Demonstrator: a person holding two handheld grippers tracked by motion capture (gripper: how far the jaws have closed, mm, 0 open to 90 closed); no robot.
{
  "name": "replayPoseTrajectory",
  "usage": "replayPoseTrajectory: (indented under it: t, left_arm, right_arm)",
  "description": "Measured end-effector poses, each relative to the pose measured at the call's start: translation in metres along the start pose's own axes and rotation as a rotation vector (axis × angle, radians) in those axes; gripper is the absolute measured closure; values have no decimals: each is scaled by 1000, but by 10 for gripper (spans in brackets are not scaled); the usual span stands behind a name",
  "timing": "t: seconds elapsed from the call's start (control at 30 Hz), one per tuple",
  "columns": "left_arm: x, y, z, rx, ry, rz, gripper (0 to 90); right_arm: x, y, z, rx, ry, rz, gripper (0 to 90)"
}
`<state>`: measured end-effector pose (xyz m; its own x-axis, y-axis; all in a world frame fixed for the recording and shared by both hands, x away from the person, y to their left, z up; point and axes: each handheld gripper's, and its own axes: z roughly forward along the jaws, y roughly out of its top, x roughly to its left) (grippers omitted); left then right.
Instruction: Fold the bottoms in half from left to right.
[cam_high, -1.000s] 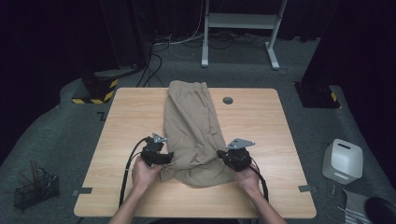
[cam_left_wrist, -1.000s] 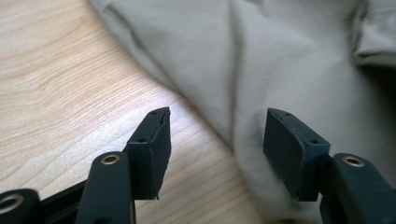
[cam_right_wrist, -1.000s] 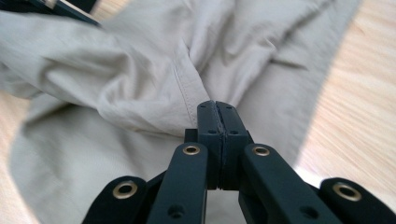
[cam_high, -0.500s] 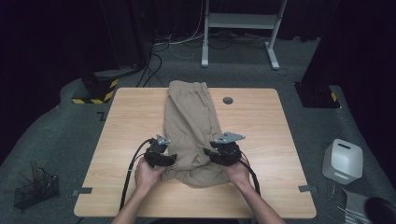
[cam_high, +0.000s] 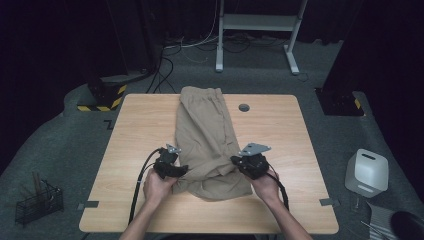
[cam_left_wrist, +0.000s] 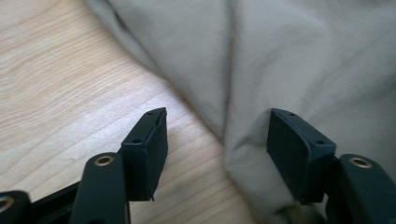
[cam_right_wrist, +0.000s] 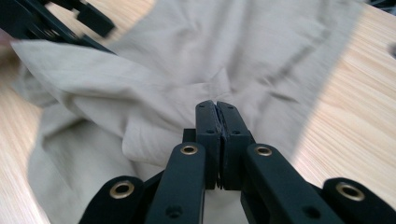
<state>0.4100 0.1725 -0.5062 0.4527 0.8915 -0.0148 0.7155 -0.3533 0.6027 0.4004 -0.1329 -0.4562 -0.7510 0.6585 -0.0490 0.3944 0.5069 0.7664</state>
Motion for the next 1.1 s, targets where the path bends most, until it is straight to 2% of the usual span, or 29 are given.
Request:
replayPoseTrajectory:
  t: [0.07, 0.13, 0.23, 0.27, 0.33, 0.4, 0.47, 0.57, 0.63, 0.7, 0.77, 0.8, 0.93, 0.97, 1.03, 1.1]
  left_arm:
    - [1, -1, 0, 0, 2, -5, 375]
    - [2, -2, -1, 0, -1, -15, 374]
    - [-2, -2, -6, 3, 4, -4, 382]
    - [-5, -2, -8, -1, -2, -2, 385]
    - [-15, 0, -15, -13, -12, 41, 385]
    - [-23, 1, -19, -19, -20, 72, 387]
    - [-27, 2, -20, -20, -29, 76, 387]
    - [-29, 2, -17, -18, -29, 74, 387]
    - [-31, 2, -14, -13, -34, 65, 387]
    - [-33, 1, -12, -14, -36, 57, 388]
    - [-34, 0, -12, -17, -35, 58, 386]
    - [-35, -2, -13, -19, -32, 60, 385]
    - [-36, -11, -17, -17, -30, 68, 384]
    - [-37, -14, -18, -17, -33, 64, 383]
    - [-39, -22, -20, -11, -41, 68, 383]
    - [-42, -28, -21, -12, -49, 66, 383]
  right_arm:
    - [-6, -17, -4, 23, -36, 10, 884]
    - [-10, -33, -1, 50, -27, 35, 881]
    - [-15, -57, 7, 103, -18, 81, 848]
    - [-15, -59, 7, 108, -25, 75, 820]
    - [-13, -58, 4, 101, -36, 58, 752]
    - [-10, -51, -1, 59, -32, 54, 689]
    - [-9, -43, -4, 12, -31, 56, 621]
    - [-10, -34, 2, -9, -37, 74, 576]
    - [-15, -32, 14, 12, -36, 101, 592]
    - [-21, -33, 26, 47, 9, 147, 707]
    - [-23, -35, 30, 59, 28, 146, 823]
    - [-23, -36, 28, 47, 31, 137, 864]
    - [-20, -44, 0, -1, -2, 78, 874]
    - [-20, -48, -8, -9, 2, 67, 874]
    - [-20, -58, -17, 3, 14, 67, 875]
    - [-17, -67, -18, 43, 43, 51, 872]
